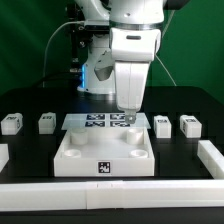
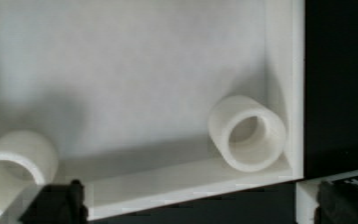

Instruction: Assemble one leg

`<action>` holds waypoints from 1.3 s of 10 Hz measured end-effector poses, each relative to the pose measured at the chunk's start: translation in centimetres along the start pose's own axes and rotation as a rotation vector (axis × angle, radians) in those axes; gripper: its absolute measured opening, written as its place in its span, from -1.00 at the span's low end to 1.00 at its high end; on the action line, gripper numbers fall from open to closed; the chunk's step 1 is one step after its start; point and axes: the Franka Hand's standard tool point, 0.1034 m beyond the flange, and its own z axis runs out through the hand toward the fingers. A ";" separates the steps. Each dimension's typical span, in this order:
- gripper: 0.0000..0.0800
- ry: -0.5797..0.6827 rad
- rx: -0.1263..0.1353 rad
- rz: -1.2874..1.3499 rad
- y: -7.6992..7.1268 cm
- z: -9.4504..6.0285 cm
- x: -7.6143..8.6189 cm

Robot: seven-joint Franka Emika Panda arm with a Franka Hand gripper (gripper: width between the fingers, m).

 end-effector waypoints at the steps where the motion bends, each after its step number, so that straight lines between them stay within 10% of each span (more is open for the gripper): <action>1: 0.62 -0.001 -0.001 -0.013 0.0 0.0 -0.1; 3: 0.62 -0.031 -0.022 -0.180 0.0 0.2 -0.6; 13: 0.62 -0.021 0.084 -0.199 -4.1 6.2 -2.6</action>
Offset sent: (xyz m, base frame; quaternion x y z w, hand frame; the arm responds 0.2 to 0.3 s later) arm -0.0243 -0.0084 -0.0058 0.0132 -0.0268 -0.1002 0.9945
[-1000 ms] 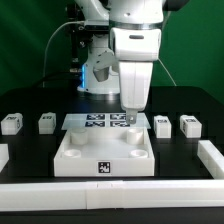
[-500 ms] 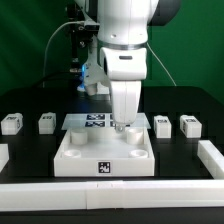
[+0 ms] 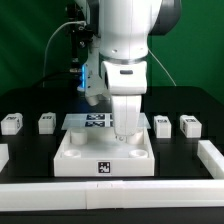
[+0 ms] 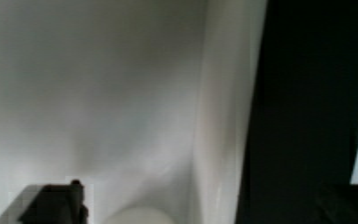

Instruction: Assemble one leg

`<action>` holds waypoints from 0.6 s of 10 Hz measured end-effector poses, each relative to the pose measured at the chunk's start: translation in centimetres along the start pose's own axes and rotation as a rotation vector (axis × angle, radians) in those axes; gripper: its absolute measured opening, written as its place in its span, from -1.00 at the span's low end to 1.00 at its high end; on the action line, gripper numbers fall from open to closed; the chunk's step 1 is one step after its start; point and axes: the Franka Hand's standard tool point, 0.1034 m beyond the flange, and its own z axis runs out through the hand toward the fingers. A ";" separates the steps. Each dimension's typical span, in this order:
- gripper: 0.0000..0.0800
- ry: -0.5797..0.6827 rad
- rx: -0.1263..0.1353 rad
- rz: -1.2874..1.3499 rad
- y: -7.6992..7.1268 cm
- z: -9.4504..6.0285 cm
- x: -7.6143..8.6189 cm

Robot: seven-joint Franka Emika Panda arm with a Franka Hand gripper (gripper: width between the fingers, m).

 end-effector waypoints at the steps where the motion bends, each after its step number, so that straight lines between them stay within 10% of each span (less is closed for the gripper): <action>1: 0.62 0.000 0.003 0.000 -0.1 0.2 0.0; 6: 0.30 0.002 0.013 0.005 -0.2 0.6 -0.2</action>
Offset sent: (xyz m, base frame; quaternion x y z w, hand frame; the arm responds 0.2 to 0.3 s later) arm 0.0014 -0.0007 -0.0010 0.0026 0.0057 -0.0059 1.0000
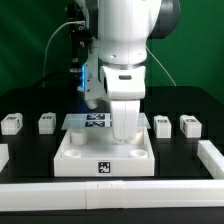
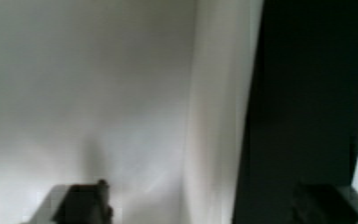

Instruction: Assemble one leg

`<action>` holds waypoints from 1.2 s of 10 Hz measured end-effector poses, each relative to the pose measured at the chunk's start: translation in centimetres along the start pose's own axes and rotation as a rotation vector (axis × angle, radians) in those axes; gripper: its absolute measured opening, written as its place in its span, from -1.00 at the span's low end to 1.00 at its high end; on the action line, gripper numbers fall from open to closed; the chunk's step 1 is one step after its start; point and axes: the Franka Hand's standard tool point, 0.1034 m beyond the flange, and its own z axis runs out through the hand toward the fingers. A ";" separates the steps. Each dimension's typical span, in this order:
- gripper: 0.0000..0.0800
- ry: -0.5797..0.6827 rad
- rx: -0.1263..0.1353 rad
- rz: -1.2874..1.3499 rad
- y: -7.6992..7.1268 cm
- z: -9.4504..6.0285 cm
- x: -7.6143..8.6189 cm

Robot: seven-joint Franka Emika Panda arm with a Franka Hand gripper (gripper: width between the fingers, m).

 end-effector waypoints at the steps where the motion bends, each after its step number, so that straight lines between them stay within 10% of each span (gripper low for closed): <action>1: -0.05 0.000 0.001 0.000 0.0 0.0 0.0; 4: -0.82 -0.001 -0.002 0.001 0.0 0.0 -0.1; 12: -0.82 -0.001 -0.002 0.002 0.0 0.0 -0.1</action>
Offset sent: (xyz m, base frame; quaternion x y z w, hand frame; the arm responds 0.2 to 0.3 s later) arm 0.0000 0.0000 0.0000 0.0000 0.0000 0.0000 1.0000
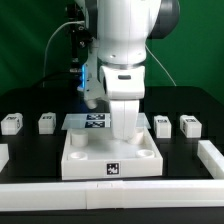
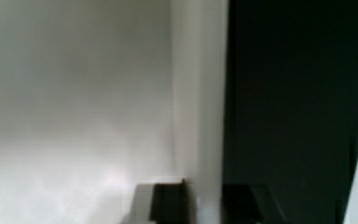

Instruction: Assemble one leg

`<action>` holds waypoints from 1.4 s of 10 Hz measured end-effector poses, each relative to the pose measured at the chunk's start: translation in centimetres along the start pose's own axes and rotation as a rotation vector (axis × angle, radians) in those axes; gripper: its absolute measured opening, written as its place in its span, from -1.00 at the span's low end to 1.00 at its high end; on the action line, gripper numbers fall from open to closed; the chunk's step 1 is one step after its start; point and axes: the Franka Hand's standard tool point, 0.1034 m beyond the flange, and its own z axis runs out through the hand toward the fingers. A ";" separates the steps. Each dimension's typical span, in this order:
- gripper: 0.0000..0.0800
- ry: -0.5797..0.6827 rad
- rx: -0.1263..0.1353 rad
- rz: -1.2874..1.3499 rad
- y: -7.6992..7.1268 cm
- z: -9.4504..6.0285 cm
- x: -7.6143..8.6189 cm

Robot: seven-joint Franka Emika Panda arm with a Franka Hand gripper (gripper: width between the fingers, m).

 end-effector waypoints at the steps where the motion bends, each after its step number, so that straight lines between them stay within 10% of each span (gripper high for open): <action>1: -0.82 0.000 -0.002 0.006 0.3 -0.1 0.3; 9: -0.82 0.029 -0.058 0.054 5.8 -1.6 7.1; 14: -0.82 0.033 -0.072 0.041 6.8 -1.9 8.2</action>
Offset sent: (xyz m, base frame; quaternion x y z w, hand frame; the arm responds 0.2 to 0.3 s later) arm 0.0272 0.0419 -0.0099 0.0081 0.0115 0.0182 0.9997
